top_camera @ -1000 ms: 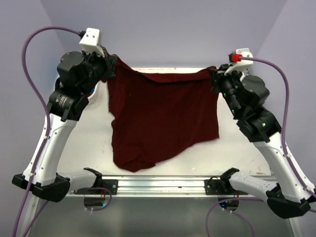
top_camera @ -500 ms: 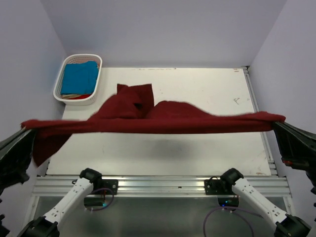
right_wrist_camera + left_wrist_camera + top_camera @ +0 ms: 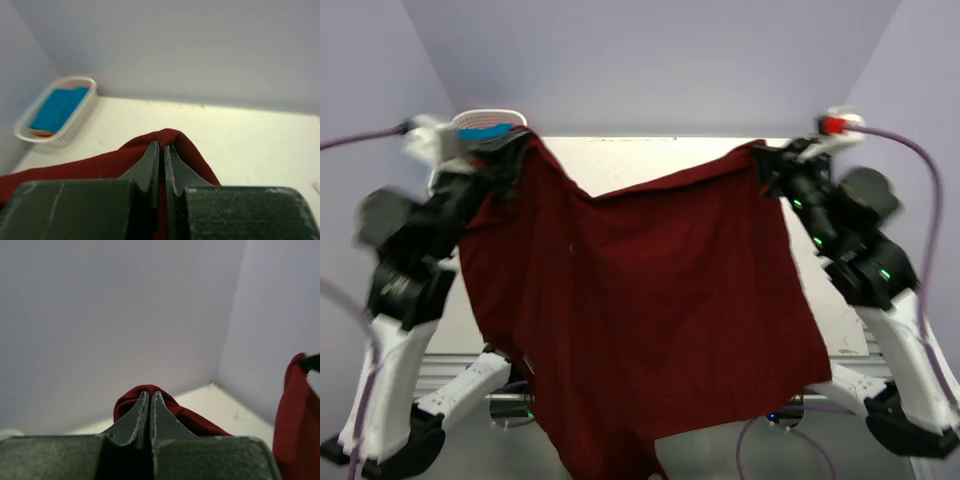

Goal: Fold and stack the t-shirts
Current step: Flatten out the tshirt

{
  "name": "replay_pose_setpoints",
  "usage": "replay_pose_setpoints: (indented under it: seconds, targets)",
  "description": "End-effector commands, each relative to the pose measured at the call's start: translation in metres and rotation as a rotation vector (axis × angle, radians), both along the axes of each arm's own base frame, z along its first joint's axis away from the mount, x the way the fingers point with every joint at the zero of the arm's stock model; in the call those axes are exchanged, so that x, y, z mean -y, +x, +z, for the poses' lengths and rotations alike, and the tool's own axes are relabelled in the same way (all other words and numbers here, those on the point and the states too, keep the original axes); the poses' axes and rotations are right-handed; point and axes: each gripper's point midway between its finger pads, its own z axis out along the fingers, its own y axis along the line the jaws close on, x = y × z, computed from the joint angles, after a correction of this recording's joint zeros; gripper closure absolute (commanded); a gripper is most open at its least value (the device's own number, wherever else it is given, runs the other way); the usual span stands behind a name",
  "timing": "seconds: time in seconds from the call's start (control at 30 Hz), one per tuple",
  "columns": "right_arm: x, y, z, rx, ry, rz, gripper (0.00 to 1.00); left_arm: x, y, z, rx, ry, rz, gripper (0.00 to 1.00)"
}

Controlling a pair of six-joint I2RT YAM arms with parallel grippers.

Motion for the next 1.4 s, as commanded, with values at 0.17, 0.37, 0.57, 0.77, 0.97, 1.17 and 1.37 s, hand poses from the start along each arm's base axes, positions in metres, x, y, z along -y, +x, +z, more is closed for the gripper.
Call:
replay_pose_setpoints:
  seconds: [0.17, 0.37, 0.57, 0.77, 0.97, 1.17, 1.37]
  targets:
    - [-0.004, 0.127, -0.162, -0.378, -0.287, -0.381, 1.00, 0.001, 0.177, -0.255, -0.532, 0.237, 0.305, 1.00]
    - [-0.010, 0.188, -0.248, -0.555, -0.432, -0.561, 1.00, -0.012, 0.239, -0.383, -0.802, 0.325, 0.393, 1.00]
    - [-0.008, 0.217, -0.285, -0.611, -0.464, -0.665, 1.00, -0.011, 0.281, -0.402, -0.836, 0.370, 0.424, 1.00]
    - [0.013, 0.240, -0.299, -0.629, -0.452, -0.740, 1.00, -0.014, 0.311, -0.408, -0.823, 0.382, 0.452, 1.00]
    - [0.039, 0.277, -0.313, -0.656, -0.407, -0.784, 1.00, -0.005, 0.343, -0.414, -0.804, 0.362, 0.449, 1.00]
    - [0.050, 0.340, -0.328, -0.637, -0.335, -0.802, 1.00, 0.002, 0.395, -0.425, -0.795, 0.382, 0.463, 1.00]
    - [0.030, 0.392, -0.321, -0.489, -0.156, -0.685, 0.09, -0.003, 0.436, -0.368, -0.623, 0.219, 0.517, 0.88]
